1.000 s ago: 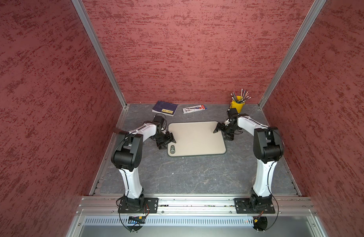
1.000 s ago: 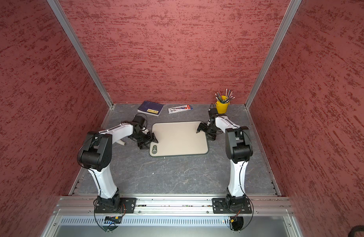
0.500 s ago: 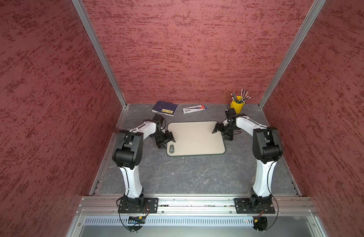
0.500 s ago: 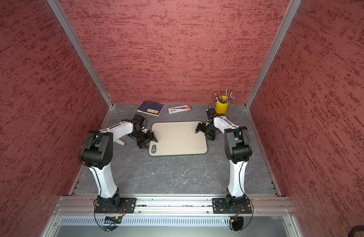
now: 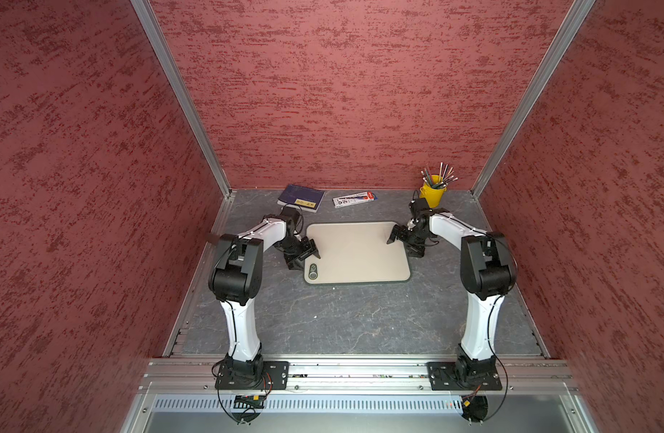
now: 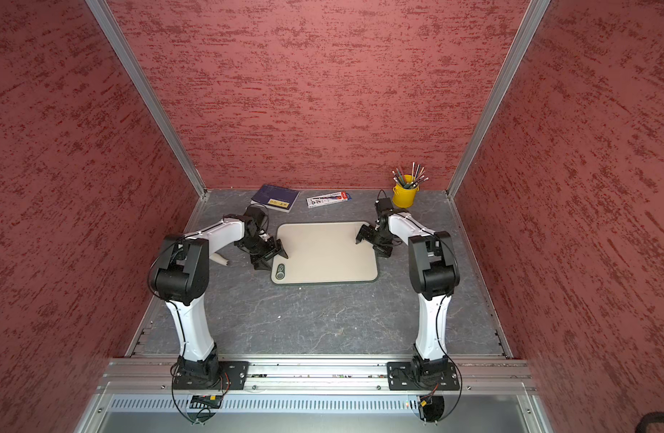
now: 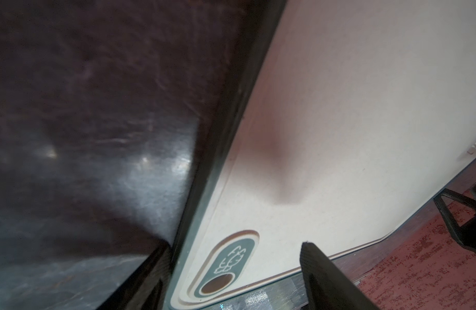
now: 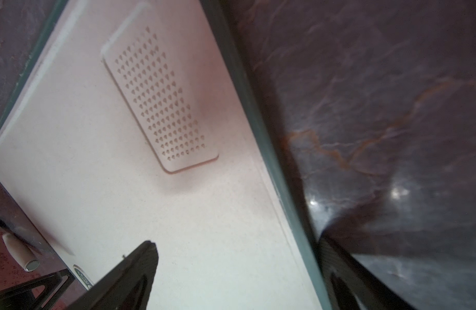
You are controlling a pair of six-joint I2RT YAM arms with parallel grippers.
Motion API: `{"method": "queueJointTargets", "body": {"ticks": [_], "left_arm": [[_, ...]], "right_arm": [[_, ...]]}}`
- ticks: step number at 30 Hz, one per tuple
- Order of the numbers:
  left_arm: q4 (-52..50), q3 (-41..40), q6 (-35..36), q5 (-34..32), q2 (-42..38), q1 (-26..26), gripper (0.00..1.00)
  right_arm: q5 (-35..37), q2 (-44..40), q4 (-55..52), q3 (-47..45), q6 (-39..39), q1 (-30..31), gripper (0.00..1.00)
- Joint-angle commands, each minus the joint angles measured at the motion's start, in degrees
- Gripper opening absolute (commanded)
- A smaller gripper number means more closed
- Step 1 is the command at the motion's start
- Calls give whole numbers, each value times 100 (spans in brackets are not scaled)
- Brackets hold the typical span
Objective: Align the knife with the edge of the cutting board
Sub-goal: Move the work surface to the center of the board.
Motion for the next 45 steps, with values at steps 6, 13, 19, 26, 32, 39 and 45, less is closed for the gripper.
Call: {"method": "queueJointTargets", "body": {"ticks": [6,13,19,26,32,39,45], "left_arm": [[617,135,21,114,411,-195,80],[576,51,27,58,326,-169,81],[663,-226,-1,68,88,-169,81],[657,-233,-39,97,147,-174,81],[765,-534,-91,92,-33,-178,81],[848,-698,-158,93,-135,-246,81],[865,-694,-202,87,-162,-274,81]], "right_arm": [[-802,-138,-176,-500,206,193,98],[-460,-139,-361,-283,24,157,98],[-611,83,-468,1,6,101,98],[-661,89,-315,-204,69,98,98],[-662,163,-431,14,-6,95,98],[-838,235,-426,88,-25,92,98],[-773,260,-498,156,-123,96,98]]}}
